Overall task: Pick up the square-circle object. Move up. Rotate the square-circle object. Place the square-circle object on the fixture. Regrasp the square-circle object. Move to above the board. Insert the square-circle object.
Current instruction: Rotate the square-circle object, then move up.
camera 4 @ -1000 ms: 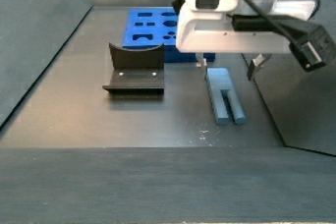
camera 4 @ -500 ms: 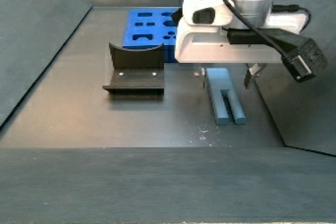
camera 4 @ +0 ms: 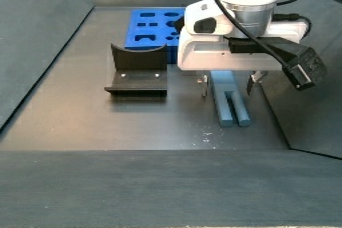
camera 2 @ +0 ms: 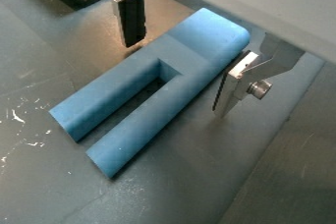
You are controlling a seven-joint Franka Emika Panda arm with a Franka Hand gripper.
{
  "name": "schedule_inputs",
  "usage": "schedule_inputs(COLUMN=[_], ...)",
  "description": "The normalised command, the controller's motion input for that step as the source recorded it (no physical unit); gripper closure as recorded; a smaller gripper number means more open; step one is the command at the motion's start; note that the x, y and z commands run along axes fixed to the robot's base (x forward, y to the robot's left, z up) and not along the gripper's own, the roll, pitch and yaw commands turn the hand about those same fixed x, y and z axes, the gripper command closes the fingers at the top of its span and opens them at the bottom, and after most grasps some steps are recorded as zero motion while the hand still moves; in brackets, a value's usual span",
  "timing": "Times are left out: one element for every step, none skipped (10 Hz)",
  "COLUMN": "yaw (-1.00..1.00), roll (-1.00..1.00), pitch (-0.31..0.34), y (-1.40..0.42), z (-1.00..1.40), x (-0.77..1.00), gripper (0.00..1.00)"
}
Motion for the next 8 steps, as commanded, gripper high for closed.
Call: schedule_inputs(yaw=[0.01,0.01,0.01,0.00,0.00,0.00,0.00,-0.01], roll=[-0.19,-0.19,-0.19,0.00,0.00,0.00,0.01,0.03], pitch=[-0.160,-0.160,-0.162,0.000,0.000,0.007,0.030,0.056], y=[0.02,0.02,0.02,0.00,0.00,0.00,0.01,0.01], z=[-0.23,-0.21,-0.18,0.00,0.83,0.82,0.74,0.59], x=[0.02,0.02,0.02,0.00,0.00,-0.01,-0.03,-0.02], gripper=[0.00,0.00,0.00,1.00,1.00,1.00,1.00,1.00])
